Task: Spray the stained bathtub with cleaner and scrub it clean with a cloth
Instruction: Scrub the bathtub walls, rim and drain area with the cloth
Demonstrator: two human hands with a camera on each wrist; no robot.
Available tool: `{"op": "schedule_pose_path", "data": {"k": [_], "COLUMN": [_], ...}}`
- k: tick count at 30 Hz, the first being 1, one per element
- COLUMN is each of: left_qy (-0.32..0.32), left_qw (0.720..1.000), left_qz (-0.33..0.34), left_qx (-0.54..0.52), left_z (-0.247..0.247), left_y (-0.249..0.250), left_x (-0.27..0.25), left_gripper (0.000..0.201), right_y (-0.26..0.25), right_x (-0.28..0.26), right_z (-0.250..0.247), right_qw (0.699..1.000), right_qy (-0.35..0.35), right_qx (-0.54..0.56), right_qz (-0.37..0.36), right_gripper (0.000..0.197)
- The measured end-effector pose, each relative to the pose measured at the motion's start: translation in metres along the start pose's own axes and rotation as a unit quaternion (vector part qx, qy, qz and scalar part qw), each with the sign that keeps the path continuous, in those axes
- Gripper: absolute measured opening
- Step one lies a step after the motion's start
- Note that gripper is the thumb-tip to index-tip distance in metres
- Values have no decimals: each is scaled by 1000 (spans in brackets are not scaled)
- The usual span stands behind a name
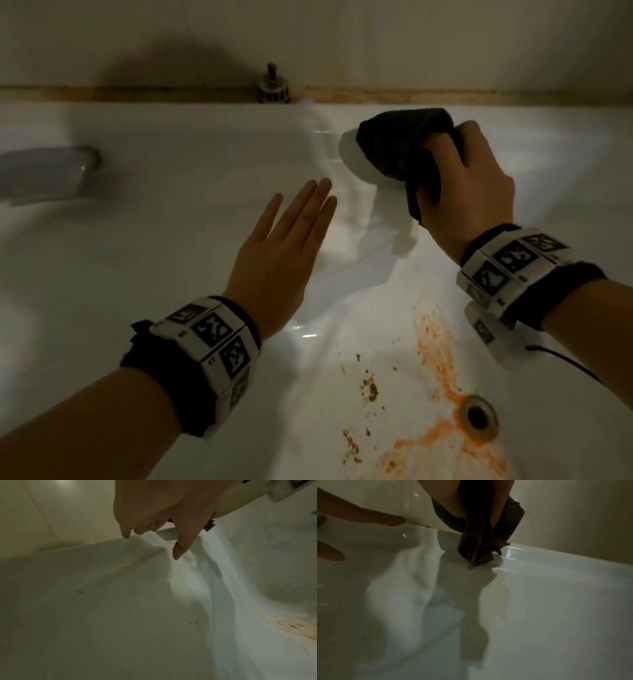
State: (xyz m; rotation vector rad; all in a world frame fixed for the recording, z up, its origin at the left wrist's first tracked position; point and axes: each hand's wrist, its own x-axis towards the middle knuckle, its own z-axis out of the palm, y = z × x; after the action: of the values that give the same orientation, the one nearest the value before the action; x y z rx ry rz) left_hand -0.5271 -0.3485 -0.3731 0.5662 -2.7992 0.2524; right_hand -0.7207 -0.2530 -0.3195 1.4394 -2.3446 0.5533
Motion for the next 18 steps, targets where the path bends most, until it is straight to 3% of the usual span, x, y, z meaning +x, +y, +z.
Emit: {"op": "schedule_pose_path", "data": {"k": [4,7,11,14,18], "left_qy": [6,2,6,12,8], "left_qw": [999,999,999,999,998], "left_qz": [-40,-32,-37,-28,-38], "left_qx": [9,-14,-33,-34,-46], "left_z": [1,16,25,26,25], "left_y": [-12,-17,-17,-20,-15], "left_x": [36,47,45,43,42], "left_gripper": [85,87,92,92,93], "right_y": [1,17,58,84,58], "right_x": [22,27,23,19,23], "right_z": [-7,-9,-21,-26,0], "right_qw": [997,992,962,921,929], "right_qy": [-26,-43,20,-5,-81], "right_qx": [-66,-98,-109,-81,-21], "right_qz": [13,72,248,380,361], "right_gripper": [49,55,56,58,53]}}
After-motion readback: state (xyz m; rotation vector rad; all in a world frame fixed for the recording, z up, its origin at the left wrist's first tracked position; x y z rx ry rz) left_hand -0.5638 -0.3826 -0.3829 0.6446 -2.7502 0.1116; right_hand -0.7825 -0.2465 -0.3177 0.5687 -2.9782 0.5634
